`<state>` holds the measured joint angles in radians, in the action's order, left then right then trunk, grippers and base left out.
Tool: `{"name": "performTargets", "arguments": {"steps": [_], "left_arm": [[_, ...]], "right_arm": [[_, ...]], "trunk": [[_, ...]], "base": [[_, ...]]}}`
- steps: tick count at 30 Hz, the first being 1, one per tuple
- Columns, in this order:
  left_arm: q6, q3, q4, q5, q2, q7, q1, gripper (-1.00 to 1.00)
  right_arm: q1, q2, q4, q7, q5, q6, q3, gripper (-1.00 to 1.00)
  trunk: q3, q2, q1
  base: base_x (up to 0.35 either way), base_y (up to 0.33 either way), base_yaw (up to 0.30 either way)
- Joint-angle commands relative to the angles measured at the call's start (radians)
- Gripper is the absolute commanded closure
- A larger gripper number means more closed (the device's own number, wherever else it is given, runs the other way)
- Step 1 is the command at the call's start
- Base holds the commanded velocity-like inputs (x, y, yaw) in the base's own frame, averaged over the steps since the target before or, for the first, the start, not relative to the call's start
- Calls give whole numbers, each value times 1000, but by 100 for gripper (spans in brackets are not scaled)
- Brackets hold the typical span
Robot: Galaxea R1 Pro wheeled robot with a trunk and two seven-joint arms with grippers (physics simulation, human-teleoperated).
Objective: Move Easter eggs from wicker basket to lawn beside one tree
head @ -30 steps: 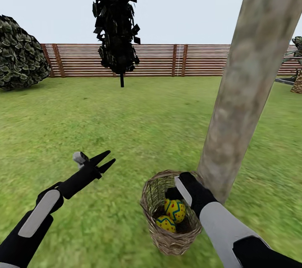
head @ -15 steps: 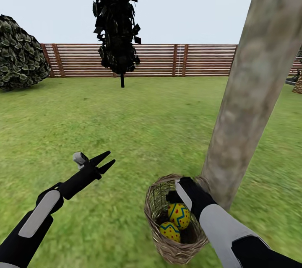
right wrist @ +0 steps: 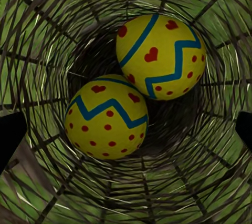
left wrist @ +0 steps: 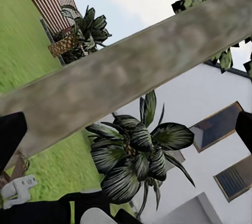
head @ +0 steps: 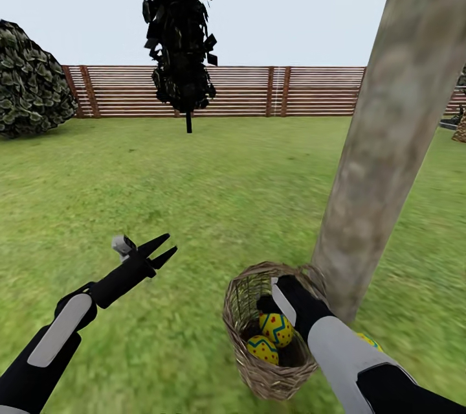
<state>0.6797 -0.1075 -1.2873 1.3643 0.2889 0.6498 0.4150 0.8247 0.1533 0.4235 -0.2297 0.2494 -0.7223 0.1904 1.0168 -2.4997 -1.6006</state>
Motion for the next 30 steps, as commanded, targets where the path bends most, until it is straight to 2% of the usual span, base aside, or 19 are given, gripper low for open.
{"name": "performTargets", "arguments": {"steps": [1,3,5,6,9,14,16,22,26,30], "left_arm": [[7,-1,0,9,1,-1,1,-100],[6,-1,0,9,2,-1,1,-100],[6,-2,0,9,1,-1,1,-100],[6,-2,0,9,0,-1,1,-100],[6,-2,2,9,1,-1,1,-100],[6,-2,3,9,1,-1,1,-100],[6,-2,3,9,1,-1,1,-100],[6,-3,3,9,1,-1,1,-100],[7,-2,3,9,2,-1,1,-100],[7,-2,3,9,3,-1,1,-100]], "right_arm": [[1,-1,2,-6,10,-3,7,-100],[1,-1,4,0,15,-1,7,-100],[1,-4,5,2,60,15,7,-100],[1,-8,5,2,114,36,7,-100],[1,-10,5,1,164,57,9,-100],[1,-9,12,1,175,68,9,-100],[1,-10,13,-8,175,114,9,-100],[1,-10,5,-16,176,125,9,-100],[1,-9,4,-75,177,127,9,-100],[1,-8,5,-92,178,127,8,-100]], "trunk": [[5,-1,0],[13,-1,-1],[20,-2,-2],[24,-2,-2],[36,-3,-4],[55,-4,-6],[63,-4,-7],[86,-6,-10],[102,-7,-11],[117,-8,-13]], "base": [[0,0,0],[0,0,0],[0,0,0],[0,0,0],[0,0,0],[0,0,0],[0,0,0],[0,0,0],[0,0,0],[0,0,0]]}}
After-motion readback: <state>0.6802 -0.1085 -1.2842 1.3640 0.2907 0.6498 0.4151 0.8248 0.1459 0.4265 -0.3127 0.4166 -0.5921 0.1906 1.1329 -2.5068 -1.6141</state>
